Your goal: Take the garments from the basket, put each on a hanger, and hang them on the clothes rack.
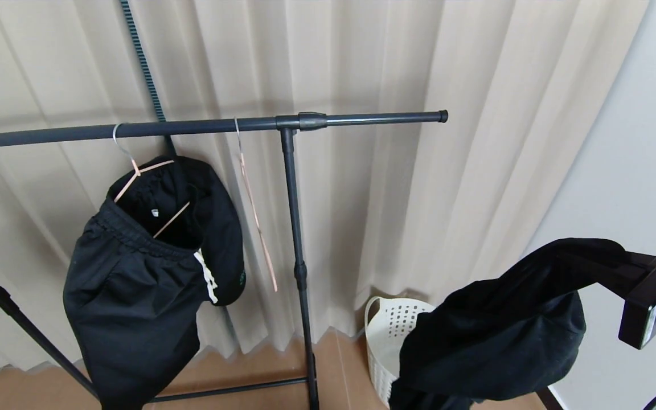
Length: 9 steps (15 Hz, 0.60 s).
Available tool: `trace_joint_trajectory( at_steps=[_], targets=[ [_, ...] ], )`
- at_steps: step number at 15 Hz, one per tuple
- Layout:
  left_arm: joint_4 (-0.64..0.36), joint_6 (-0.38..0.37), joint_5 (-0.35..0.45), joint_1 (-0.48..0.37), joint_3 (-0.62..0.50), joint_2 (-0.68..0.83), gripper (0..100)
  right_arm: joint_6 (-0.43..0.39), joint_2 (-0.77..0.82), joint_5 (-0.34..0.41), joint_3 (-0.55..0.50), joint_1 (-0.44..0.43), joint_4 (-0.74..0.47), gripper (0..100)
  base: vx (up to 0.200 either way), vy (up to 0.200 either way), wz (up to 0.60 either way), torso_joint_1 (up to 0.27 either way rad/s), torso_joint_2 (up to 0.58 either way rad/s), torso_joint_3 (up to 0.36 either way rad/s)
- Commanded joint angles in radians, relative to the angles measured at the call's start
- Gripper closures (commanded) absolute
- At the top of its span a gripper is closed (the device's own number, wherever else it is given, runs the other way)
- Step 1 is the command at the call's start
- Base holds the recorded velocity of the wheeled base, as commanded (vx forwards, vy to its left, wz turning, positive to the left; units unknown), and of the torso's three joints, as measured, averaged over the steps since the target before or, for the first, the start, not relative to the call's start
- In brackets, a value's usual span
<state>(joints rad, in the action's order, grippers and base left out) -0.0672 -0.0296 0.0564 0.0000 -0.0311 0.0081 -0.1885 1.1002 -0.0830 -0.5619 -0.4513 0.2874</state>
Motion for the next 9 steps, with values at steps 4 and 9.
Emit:
trace_joint_trajectory(
  at_steps=[4, 9],
  targets=[
    [0.000, 0.007, -0.001, 0.000, -0.001, 0.001, 0, 0.000, 0.000, 0.000, 0.000, -0.001, 0.001, 100, -0.100, 0.200, 0.00, -0.008, 0.00, 0.005],
    [0.000, 0.007, -0.001, 0.002, -0.001, 0.001, 0, -0.002, 0.000, 0.000, 0.004, 0.000, 0.001, 100, -0.120, 0.080, 0.00, 0.005, 0.00, 0.004]
  ],
)
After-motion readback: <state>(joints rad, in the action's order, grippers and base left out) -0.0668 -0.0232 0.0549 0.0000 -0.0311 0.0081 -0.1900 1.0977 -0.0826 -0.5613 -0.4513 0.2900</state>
